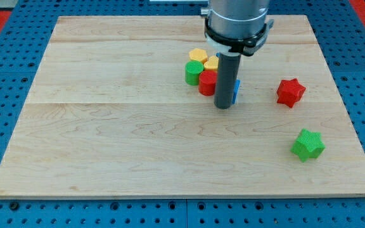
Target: Move the blue cube towards the group of the blocks
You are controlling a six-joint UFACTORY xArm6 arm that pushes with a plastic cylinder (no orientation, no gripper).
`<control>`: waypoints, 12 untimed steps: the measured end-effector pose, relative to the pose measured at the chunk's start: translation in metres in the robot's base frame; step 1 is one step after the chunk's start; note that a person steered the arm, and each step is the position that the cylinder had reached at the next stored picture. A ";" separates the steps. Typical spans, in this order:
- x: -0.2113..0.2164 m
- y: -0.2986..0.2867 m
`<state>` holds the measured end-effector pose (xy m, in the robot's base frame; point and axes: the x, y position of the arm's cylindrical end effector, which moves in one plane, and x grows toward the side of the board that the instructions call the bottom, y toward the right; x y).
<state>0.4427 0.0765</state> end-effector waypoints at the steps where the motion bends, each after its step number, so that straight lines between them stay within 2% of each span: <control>1: -0.003 0.024; 4: -0.025 0.050; 6: -0.015 0.050; 7: -0.006 0.038; 9: -0.035 0.003; 11: -0.025 0.013; 12: -0.023 0.050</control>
